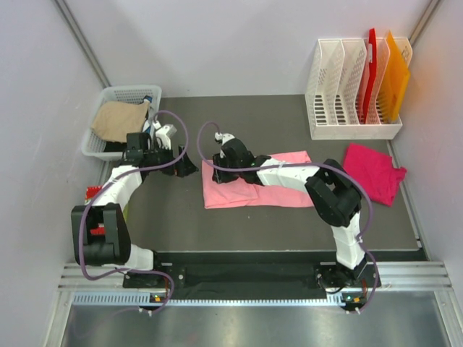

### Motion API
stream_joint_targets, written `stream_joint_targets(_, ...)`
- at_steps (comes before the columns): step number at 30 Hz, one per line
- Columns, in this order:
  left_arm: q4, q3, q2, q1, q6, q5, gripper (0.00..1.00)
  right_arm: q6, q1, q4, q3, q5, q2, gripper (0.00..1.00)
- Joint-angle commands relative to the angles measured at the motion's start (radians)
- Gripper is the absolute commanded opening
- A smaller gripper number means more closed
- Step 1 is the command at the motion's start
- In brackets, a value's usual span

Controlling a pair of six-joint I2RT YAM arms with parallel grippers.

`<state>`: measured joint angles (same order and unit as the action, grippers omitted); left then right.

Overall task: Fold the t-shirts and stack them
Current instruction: Fold the folded rectangular tshirt in 1/3 of the way

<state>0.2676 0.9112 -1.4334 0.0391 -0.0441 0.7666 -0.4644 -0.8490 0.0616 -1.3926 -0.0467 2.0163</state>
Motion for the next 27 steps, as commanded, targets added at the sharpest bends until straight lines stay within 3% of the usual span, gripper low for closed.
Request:
stream_joint_targets(1, -0.035, 0.005, 0.025, 0.013, 0.003, 0.048, 0.98, 0.017, -0.001, 0.024, -0.065, 0.019, 0.001, 0.34)
stream_joint_targets(27, 0.093, 0.021, 0.030, 0.068, -0.171, 0.120, 0.99, 0.078, 0.208, 0.141, -0.123, 0.042, 0.056, 0.33)
